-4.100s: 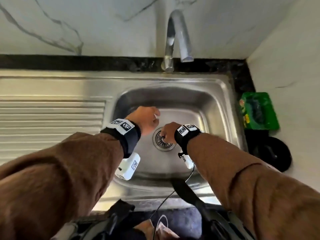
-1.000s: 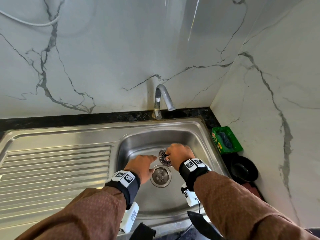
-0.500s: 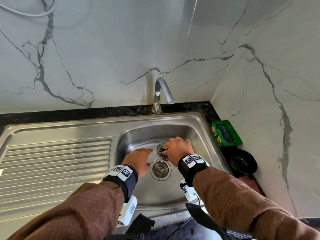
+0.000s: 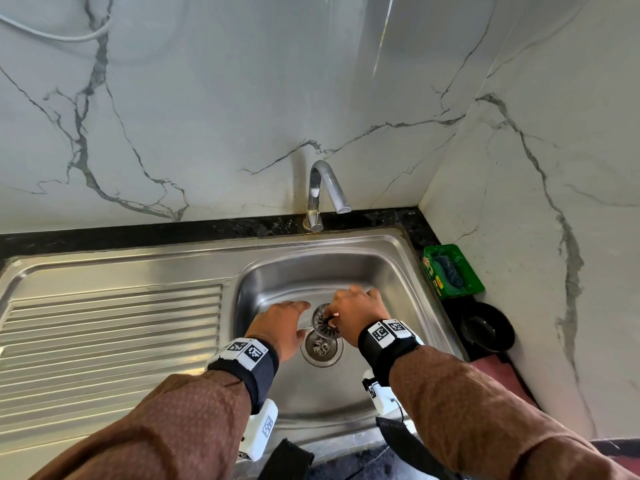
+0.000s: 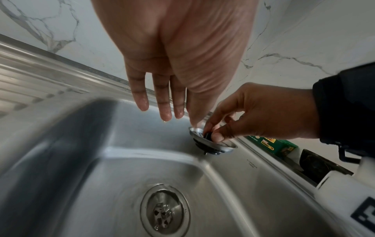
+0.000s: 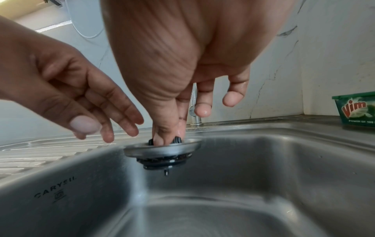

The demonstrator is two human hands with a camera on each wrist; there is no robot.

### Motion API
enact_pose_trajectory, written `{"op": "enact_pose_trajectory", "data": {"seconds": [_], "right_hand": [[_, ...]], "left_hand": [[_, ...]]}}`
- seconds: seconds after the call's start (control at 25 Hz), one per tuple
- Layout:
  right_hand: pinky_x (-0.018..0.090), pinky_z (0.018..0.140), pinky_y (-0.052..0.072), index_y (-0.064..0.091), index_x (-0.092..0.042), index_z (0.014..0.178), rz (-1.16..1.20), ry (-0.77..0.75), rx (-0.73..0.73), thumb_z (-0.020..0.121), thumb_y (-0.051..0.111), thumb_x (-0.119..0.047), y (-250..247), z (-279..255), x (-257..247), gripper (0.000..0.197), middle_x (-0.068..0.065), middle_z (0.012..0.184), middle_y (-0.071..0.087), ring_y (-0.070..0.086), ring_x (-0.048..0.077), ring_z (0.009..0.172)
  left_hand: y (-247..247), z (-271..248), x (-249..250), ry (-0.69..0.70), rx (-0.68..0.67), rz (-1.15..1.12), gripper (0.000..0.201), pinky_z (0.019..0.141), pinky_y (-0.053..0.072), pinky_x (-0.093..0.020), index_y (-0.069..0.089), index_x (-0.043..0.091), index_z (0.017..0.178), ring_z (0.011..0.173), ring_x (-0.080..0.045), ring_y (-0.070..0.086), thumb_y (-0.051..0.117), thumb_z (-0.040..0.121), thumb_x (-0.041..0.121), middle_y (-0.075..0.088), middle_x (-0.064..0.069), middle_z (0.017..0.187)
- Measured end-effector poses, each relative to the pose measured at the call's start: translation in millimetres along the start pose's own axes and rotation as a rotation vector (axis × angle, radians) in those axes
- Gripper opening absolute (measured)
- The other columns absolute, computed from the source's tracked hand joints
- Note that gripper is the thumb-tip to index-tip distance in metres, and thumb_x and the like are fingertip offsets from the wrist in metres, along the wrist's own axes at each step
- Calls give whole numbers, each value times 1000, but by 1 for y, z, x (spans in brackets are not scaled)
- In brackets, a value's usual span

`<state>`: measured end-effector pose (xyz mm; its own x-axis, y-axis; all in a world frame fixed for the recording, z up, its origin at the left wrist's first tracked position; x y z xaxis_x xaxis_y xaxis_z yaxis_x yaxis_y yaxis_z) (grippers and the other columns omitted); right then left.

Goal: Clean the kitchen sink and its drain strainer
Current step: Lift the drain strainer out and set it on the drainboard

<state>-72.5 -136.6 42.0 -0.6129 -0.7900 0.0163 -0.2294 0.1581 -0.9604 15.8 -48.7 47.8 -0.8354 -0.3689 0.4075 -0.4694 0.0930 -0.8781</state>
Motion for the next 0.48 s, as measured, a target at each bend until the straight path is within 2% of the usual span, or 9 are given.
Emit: {"op": "enact_pose_trajectory", "data": {"seconds": [0.12,0.2,0.36,0.48], "right_hand": [[47,94,34,62,-45,120,8,-35,31,90,62,-39,-1,-5,-3,31,-13,115,58,44,18,117],[44,94,32,62,-44,121,41,-54,55,93,57,-39,-3,-10,-4,29,-13,114,59,44,18,117],[40,93,30,65,-41,118,136,-59,106,93,54,-35,-6,-17,2,29,-12,111,61,46,17,116],[41,94,32,69,-38,112,211,-75,176,89,58,-34,-8,-20,6,26,-11,105,64,50,18,113]], "left_hand": [[-2,3,5,53,46,-39,41,100,48,-32,54,36,132,119,-13,57,60,92,30,59,10,128],[-2,6,6,66,71,-70,32,93,51,-31,60,36,123,108,-11,60,61,91,31,59,13,113],[9,12,7,70,51,-110,34,95,50,-32,61,35,124,109,-11,57,64,90,34,54,12,119],[14,17,6,31,67,-252,29,93,51,-29,68,34,116,99,-11,63,67,88,28,65,10,112]]}}
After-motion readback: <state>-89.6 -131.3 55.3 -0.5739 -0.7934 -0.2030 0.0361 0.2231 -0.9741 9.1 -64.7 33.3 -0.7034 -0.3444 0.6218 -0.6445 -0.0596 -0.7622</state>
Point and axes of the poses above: each hand's wrist, its own z-axis towards the middle knuckle, its own y-axis out of the palm, x = y × z, the point moved 10 cm from there along z, towards the middle knuckle
